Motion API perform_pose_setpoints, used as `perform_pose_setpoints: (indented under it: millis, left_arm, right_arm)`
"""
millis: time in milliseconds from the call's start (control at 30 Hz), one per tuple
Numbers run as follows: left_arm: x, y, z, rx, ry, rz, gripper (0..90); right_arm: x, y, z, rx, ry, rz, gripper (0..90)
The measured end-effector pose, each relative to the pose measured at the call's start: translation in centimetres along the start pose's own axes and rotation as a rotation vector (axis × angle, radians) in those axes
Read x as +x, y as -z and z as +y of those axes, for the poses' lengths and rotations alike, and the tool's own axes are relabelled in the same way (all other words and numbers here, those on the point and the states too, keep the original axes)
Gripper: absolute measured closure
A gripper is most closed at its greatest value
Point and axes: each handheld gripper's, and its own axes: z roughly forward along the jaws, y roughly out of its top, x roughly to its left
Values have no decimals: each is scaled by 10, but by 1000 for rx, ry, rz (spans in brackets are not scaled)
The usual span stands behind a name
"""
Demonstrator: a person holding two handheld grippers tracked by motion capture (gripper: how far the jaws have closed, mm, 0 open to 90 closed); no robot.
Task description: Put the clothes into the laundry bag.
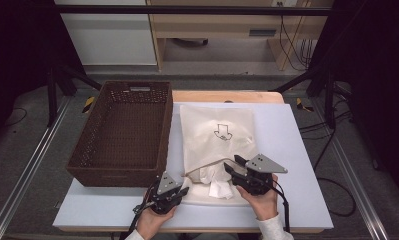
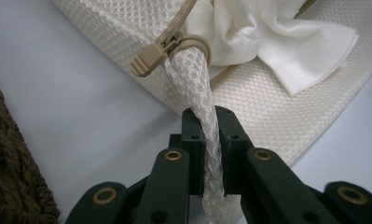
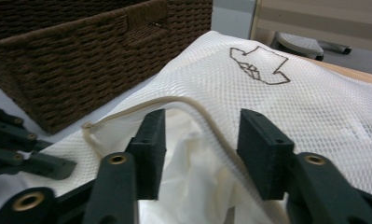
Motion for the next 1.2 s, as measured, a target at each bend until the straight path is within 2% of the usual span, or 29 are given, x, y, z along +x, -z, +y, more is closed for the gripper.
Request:
perform_pose_setpoints:
  millis: [67,133,233,367,500,600,700,800,933,1067,1200]
  left_arm:
    - [-1,-1,0,5,-10,9,826]
    - [1,-1,0,8,13,-4,824]
    - [3,-3,1,25,25,-8,823]
    - [0,-4,1,28,-1,14,824]
    - [-1,-4,1,30,-2,17,823]
    - [-2,-4,1,32,-11,25,823]
    - [-1,-4,1,34,-9,23,822]
    - [-2,-4,1,34,-13,25,822]
    - [-2,-4,1,36,-16,28,820]
    - [-4,-4,1,37,-25,38,818]
    - [-4,-4,1,35,-27,38,817]
  right_arm:
    - [5,5,-2,2,19,-9,449]
    - [10,10,-5,9,29,-13,422]
    - [14,14,-10,24,21,-17,424]
    - [20,20,-8,-11,22,-27,417]
    - [29,23,-7,-5,30,-1,424]
    - [37,16,-17,27,27,13,430]
    - [39,1,-35,107,16,7,436]
    - [36,-14,-49,177,6,-15,467]
    - [32,-26,-59,240,-17,-31,565]
    - [30,-32,-62,267,-17,-32,650]
    - [28,-35,-59,290,-35,-22,785]
